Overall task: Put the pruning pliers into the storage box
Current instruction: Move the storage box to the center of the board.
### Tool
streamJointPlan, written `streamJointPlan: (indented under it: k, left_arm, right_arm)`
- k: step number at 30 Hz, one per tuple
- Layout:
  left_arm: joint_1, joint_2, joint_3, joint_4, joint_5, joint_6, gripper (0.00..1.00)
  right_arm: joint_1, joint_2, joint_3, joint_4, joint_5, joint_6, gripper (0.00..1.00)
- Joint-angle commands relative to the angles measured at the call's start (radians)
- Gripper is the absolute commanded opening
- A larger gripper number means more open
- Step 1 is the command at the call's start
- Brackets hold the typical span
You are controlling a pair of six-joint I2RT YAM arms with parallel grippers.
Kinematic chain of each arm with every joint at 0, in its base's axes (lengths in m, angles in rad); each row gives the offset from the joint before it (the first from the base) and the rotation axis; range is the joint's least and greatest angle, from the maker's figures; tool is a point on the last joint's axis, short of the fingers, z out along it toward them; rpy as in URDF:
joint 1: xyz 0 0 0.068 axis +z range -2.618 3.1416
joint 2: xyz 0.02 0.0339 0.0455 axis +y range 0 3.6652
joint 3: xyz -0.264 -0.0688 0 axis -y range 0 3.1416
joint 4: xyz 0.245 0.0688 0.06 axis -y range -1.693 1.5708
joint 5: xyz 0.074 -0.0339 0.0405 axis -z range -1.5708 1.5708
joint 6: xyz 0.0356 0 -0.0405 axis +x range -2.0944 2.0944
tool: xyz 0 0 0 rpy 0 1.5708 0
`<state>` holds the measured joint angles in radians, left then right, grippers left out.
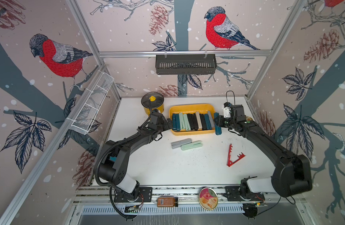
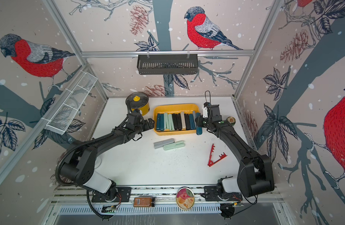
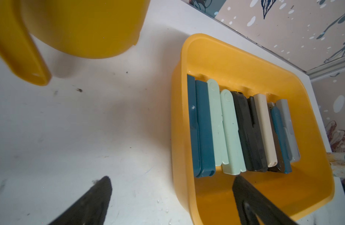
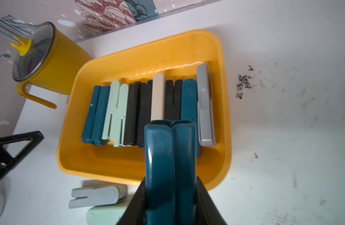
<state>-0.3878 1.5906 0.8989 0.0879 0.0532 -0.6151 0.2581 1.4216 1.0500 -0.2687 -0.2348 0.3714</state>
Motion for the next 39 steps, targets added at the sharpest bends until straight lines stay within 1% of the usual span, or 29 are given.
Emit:
streamJointPlan:
  k: [1,4,6,9,14,18,21,24,26,29,35,37,39]
  left_arm:
    - [0.01,0.043,0.042,0.058,0.119,-0.023,0.97]
    - [0.012,0.093,0.088,0.048,0.161,-0.035,0.97]
    - [0.012,0.124,0.094,0.054,0.199,-0.046,0.96]
    - [0.013,0.156,0.121,0.092,0.27,-0.068,0.95]
    - [0.012,0.186,0.118,0.201,0.404,-0.108,0.93]
    - [0.006,0.194,0.119,0.252,0.453,-0.125,0.92]
    - [0.0,0.203,0.118,0.263,0.461,-0.134,0.92]
    - [-0.011,0.209,0.104,0.321,0.486,-0.162,0.91]
    - [-0.017,0.216,0.113,0.314,0.489,-0.164,0.91]
    - [-0.01,0.203,0.104,0.301,0.46,-0.169,0.91]
    - [0.024,0.133,0.026,0.277,0.419,-0.155,0.93]
    - [0.037,0.112,0.008,0.254,0.4,-0.142,0.94]
    - [0.049,0.091,-0.011,0.234,0.388,-0.129,0.94]
  right_arm:
    - [0.037,0.066,0.075,0.075,0.02,0.059,0.23]
    - [0.097,0.161,0.175,0.071,0.087,0.075,0.23]
    - [0.143,0.232,0.251,0.059,0.125,0.081,0.23]
    - [0.189,0.335,0.341,0.053,0.154,0.099,0.24]
    - [0.235,0.475,0.458,0.029,0.176,0.107,0.25]
    - [0.252,0.531,0.502,0.01,0.196,0.104,0.26]
    - [0.258,0.55,0.514,0.008,0.196,0.109,0.27]
    - [0.267,0.572,0.521,0.008,0.189,0.119,0.27]
    - [0.277,0.592,0.535,0.005,0.185,0.125,0.27]
    - [0.294,0.626,0.566,-0.007,0.179,0.129,0.28]
    - [0.318,0.707,0.65,-0.058,0.181,0.117,0.3]
    - [0.325,0.744,0.683,-0.091,0.199,0.105,0.32]
    - [0.331,0.774,0.721,-0.129,0.222,0.093,0.36]
